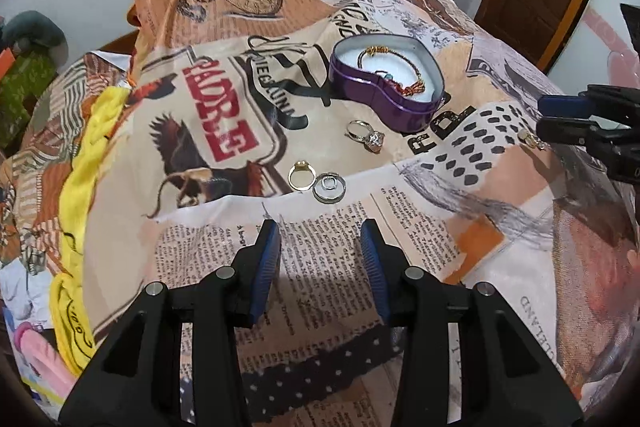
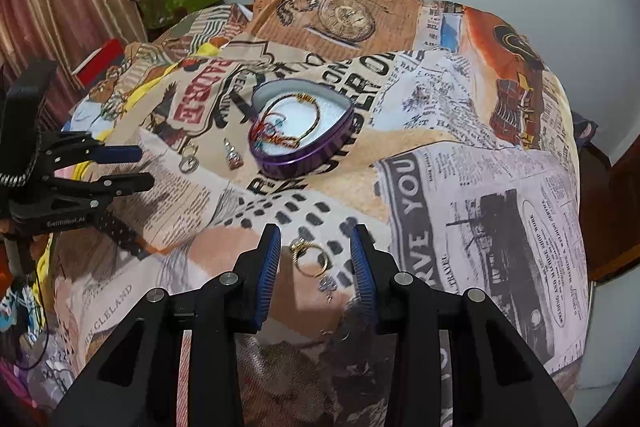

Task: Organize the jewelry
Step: 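Move the left gripper to the silver ring and grasp it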

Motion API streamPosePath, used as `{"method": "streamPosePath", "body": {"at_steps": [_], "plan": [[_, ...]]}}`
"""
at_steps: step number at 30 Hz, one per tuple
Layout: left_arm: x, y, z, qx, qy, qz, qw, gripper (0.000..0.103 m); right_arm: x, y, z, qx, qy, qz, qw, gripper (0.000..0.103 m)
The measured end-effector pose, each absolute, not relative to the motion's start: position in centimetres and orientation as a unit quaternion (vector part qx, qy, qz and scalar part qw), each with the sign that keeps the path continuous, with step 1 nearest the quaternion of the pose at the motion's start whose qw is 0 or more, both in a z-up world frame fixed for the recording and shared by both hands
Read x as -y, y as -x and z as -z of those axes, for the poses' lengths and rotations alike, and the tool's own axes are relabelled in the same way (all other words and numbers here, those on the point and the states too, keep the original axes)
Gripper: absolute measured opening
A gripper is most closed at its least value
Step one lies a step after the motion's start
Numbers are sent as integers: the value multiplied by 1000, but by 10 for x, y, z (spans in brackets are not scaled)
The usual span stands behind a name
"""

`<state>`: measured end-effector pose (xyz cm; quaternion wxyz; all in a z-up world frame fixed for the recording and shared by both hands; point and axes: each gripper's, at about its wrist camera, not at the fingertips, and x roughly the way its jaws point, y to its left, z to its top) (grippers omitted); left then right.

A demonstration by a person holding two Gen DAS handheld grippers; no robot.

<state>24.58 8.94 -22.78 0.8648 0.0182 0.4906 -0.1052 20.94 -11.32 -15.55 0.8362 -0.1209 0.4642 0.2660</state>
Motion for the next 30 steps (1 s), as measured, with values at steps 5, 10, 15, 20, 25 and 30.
{"method": "streamPosePath", "body": {"at_steps": [5,10,15,20,25,30], "plan": [[-89,-257,237,-494,3,118,861,37,112,-207,165,-468,127,-259,835,33],[-84,-268,247,-500,9,130,856,32,113,-209,170,-475,122,-263,831,33],[-82,-274,250,-496,11,122,860,32,111,-207,170,-475,123,-271,828,33],[-84,-279,252,-491,15,119,863,32,108,-209,177,-484,129,-274,821,31],[-83,-279,254,-482,15,116,868,31,107,-209,179,-485,130,-277,819,18],[-80,-276,255,-471,1,108,875,23,108,-208,179,-480,128,-276,823,17]]}}
